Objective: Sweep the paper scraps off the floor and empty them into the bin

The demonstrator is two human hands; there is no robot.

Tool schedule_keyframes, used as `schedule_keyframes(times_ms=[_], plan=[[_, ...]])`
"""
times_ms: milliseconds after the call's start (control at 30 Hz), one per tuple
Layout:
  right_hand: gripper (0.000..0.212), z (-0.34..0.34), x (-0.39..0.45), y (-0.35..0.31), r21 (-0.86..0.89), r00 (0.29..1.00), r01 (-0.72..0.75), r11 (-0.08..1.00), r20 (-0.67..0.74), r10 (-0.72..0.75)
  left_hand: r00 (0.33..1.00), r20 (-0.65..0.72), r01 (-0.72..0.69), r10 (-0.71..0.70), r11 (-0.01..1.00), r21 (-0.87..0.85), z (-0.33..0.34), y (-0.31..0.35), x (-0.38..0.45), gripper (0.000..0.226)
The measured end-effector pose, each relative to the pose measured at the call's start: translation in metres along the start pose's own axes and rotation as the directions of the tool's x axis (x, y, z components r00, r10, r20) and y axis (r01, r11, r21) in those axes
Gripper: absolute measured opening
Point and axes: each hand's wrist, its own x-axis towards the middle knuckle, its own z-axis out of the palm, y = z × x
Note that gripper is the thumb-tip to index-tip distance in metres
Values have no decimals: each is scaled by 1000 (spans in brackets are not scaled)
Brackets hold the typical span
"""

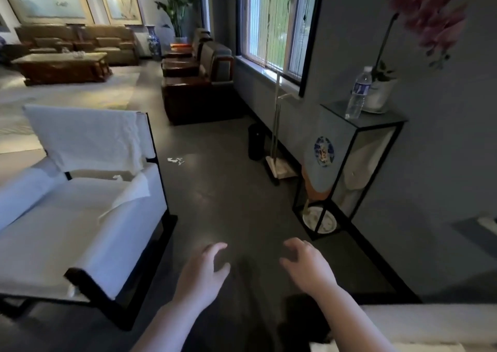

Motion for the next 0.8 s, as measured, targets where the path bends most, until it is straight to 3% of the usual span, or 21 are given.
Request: schedule_keyframes(times_ms=[267,800], plan=[[45,-7,158,-24,11,996,7,1000,90,-8,996,52,71,-69,997,-36,-8,-12,160,45],[46,-80,491,-76,34,990,-121,992,76,118,996,54,-72,70,997,27,-39,27,526,42]])
